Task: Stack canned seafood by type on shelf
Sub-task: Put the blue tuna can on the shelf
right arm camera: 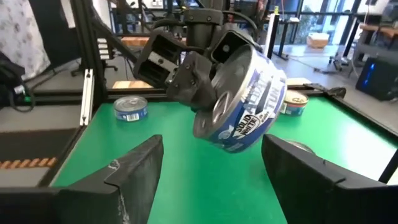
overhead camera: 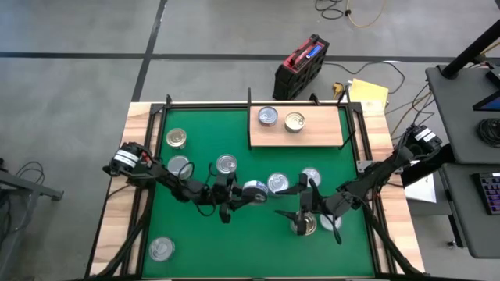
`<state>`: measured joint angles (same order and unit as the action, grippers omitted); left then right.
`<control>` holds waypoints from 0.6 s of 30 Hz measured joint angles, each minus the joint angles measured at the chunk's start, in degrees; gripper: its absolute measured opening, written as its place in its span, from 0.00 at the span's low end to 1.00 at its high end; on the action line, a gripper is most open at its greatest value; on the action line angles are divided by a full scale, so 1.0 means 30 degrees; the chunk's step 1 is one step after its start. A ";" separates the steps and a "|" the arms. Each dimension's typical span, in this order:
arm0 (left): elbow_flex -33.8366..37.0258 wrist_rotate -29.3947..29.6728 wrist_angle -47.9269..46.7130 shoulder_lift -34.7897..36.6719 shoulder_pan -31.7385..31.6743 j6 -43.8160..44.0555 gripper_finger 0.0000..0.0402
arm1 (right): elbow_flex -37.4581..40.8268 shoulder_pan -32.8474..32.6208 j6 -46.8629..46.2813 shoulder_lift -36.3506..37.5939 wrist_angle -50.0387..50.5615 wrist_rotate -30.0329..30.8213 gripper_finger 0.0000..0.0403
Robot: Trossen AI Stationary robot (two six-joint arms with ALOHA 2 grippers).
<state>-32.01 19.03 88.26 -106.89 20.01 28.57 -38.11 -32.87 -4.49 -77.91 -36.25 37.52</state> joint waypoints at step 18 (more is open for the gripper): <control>-0.0038 -0.0029 -0.1600 0.0000 0.0524 0.4149 0.30 | 0.0000 -0.0586 0.3709 -0.0029 0.0707 -0.1663 0.60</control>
<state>-32.12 18.94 83.46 -106.89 21.58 41.02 -38.11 -34.63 6.63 -78.00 -34.13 32.53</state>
